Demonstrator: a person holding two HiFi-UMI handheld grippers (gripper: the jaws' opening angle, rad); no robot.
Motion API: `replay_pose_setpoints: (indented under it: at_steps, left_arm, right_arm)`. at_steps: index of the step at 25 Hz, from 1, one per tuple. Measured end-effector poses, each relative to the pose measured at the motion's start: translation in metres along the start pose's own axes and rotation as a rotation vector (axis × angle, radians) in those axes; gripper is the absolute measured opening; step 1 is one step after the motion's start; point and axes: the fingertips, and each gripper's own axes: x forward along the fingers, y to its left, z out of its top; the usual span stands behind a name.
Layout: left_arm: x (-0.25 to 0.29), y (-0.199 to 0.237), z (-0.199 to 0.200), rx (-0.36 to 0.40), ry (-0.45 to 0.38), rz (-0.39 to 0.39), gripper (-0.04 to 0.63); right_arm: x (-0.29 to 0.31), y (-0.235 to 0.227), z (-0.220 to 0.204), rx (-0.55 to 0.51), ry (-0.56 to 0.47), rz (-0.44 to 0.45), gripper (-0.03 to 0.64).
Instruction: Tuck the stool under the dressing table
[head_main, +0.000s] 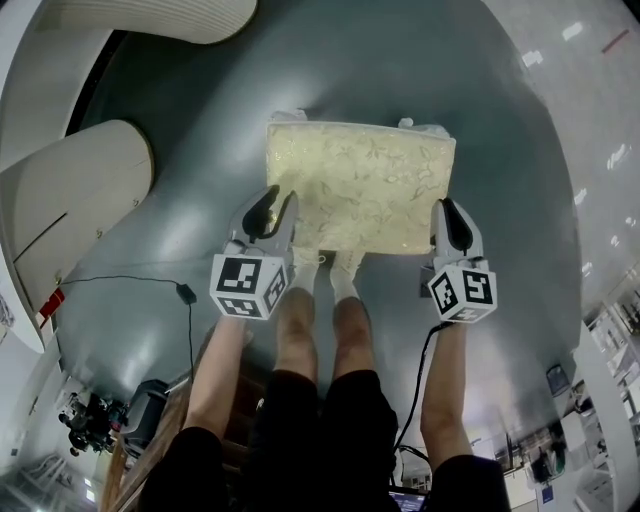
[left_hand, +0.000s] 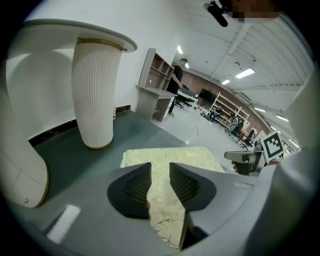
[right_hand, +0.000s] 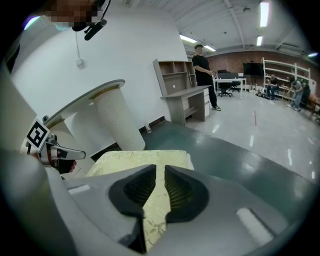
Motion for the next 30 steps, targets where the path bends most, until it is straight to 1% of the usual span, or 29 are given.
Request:
replay_pose_setpoints:
  at_steps: [2,4,7,9,10,11,13,16,20,23,27,30]
  left_arm:
    - [0.003,0.005,-0.004,-0.02,0.004,-0.003,0.155]
    - [0.006,0.009,-0.008,-0.033,0.012,-0.006,0.184]
    - [0.011,0.013,-0.013,-0.05,0.018,-0.014,0.223]
    - [0.015,0.014,-0.016,-0.066,0.016,-0.031,0.283]
    - [0.016,0.014,-0.017,-0.074,0.014,-0.04,0.326]
    - [0.018,0.014,-0.018,-0.08,0.014,-0.048,0.364]
    - [0.021,0.016,-0.022,-0.089,0.018,-0.055,0.399]
    - [0.027,0.019,-0.028,-0.106,0.025,-0.062,0.434]
    - [0.033,0.023,-0.033,-0.136,0.025,-0.084,0.463]
    - [0.037,0.029,-0.036,-0.166,0.02,-0.079,0.486]
    - [0.044,0.038,-0.043,-0.19,0.028,-0.069,0.494]
    - [0.05,0.04,-0.049,-0.2,0.036,-0.074,0.499]
  right_arm:
    - [0.002,-0.006,-0.004,0.006,0.01,-0.006,0.062]
    - [0.004,-0.013,-0.008,0.009,0.018,-0.01,0.084]
    - [0.008,-0.02,-0.014,0.03,0.027,0.016,0.149]
    - [0.012,-0.021,-0.02,0.057,0.033,0.044,0.225]
    - [0.014,-0.022,-0.022,0.067,0.038,0.058,0.26]
    - [0.016,-0.022,-0.025,0.074,0.046,0.069,0.277]
    - [0.02,-0.023,-0.031,0.089,0.063,0.084,0.306]
    - [0.026,-0.028,-0.037,0.134,0.072,0.101,0.331]
    - [0.031,-0.031,-0.039,0.222,0.038,0.156,0.365]
    - [0.036,-0.033,-0.042,0.238,0.041,0.169,0.37]
    - [0.041,-0.036,-0.044,0.276,0.046,0.198,0.395]
    - [0.045,-0.035,-0.045,0.297,0.053,0.235,0.397]
